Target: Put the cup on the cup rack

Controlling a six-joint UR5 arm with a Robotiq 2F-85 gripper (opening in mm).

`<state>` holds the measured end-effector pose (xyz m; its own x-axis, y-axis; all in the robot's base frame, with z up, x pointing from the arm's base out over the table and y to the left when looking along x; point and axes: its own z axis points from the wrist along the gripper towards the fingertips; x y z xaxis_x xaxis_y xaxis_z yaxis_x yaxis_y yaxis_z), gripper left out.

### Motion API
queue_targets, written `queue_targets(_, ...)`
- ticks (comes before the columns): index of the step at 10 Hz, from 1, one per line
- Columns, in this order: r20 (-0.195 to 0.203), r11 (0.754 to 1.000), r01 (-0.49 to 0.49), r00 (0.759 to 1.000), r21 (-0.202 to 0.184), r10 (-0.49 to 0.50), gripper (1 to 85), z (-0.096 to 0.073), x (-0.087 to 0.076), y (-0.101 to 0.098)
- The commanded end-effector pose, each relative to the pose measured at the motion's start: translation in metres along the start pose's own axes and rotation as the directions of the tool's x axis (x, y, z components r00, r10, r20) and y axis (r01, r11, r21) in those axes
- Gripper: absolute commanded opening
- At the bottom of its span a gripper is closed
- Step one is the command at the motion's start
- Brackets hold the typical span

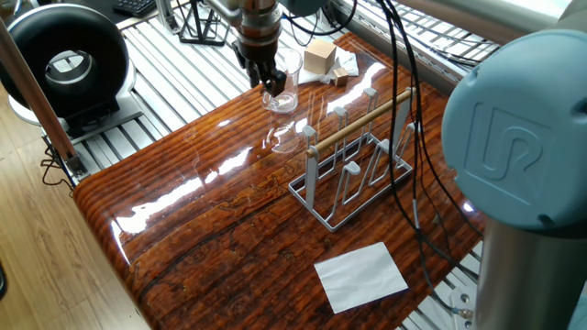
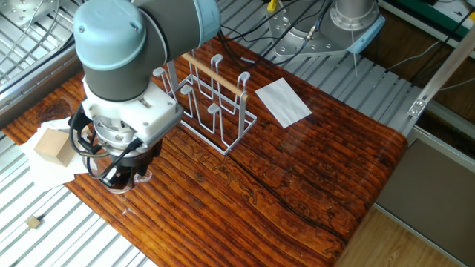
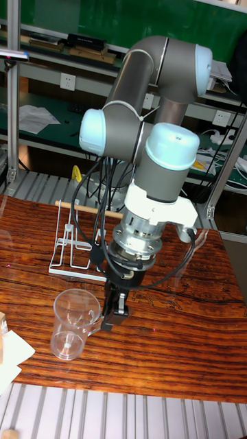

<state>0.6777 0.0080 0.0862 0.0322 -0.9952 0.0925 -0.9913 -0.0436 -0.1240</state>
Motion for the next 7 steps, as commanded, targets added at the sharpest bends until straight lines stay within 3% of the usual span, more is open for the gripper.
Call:
queue_targets(1,0.015,1.0,-0.009,1.0,-0.016,0.009,33.3,-0.0093,-0.0036,0.0076)
queue_targets(7,0.028,1.0,0.023,0.999,-0.009,-0.023,35.3,-0.01,0.0014,0.0056)
